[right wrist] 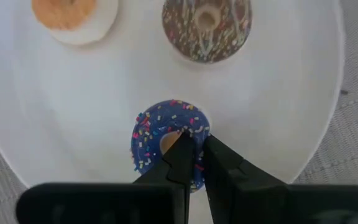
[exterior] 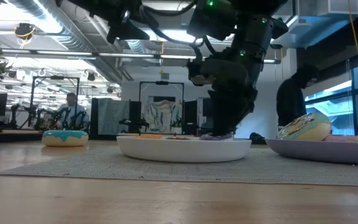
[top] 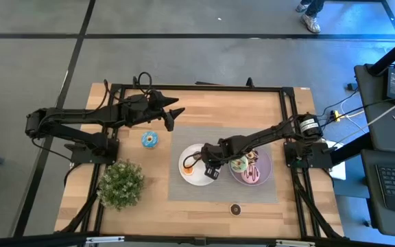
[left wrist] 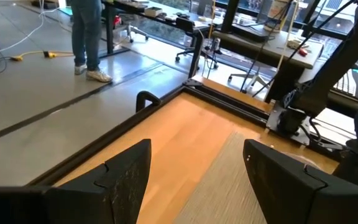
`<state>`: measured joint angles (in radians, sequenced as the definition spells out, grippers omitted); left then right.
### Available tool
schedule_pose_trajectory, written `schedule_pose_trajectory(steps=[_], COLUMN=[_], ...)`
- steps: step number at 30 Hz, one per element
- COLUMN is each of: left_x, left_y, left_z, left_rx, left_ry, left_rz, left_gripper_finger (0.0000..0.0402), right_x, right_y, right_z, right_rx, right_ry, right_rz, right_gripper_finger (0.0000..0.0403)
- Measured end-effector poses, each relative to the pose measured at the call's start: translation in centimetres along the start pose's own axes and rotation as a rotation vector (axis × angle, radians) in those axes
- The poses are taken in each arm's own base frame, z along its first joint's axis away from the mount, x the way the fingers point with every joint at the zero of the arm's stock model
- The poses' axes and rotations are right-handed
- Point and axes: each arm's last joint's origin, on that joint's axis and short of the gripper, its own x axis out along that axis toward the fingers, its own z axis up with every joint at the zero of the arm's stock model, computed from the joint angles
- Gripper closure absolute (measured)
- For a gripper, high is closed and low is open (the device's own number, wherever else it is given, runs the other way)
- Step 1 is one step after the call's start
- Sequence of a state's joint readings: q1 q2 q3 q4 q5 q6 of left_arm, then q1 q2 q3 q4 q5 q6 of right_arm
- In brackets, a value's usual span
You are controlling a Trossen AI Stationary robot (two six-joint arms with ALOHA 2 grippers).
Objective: Pick & Place donuts
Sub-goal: Put the small blue donut on the white plate
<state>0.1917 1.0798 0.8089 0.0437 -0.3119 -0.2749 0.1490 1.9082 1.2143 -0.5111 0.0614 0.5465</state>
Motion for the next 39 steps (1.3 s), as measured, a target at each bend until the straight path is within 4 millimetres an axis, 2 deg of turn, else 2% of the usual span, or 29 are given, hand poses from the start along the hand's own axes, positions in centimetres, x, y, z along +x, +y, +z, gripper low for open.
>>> schedule_pose_trajectory(steps=[12,15,25,39], left_x=[0.00,0.00,0.00,0.00], left_y=[0.01,0.01,0.01,0.01], left_z=[-0.03,-0.03,-0.03,-0.02], left_rx=[0.008,0.009,0.001,-0.003], left_ry=[0.003,0.003,0.002,0.002], left_rz=[0.002,0.002,0.002,0.002], left_gripper_finger=[0.0150,0.0150,0.0150,0.0150], right_x=[0.03,0.03,0.03,-0.14], right_y=[0.01,0.01,-0.03,-0.08], right_z=[-0.06,-0.07,-0.13,-0.12], right_rx=[-0.028,-0.030,-0.030,-0.027], right_ry=[0.008,0.009,0.015,0.016], right_rz=[0.006,0.007,0.003,0.002], right_gripper_finger=[0.0365,0.0348,0.0255,0.0243])
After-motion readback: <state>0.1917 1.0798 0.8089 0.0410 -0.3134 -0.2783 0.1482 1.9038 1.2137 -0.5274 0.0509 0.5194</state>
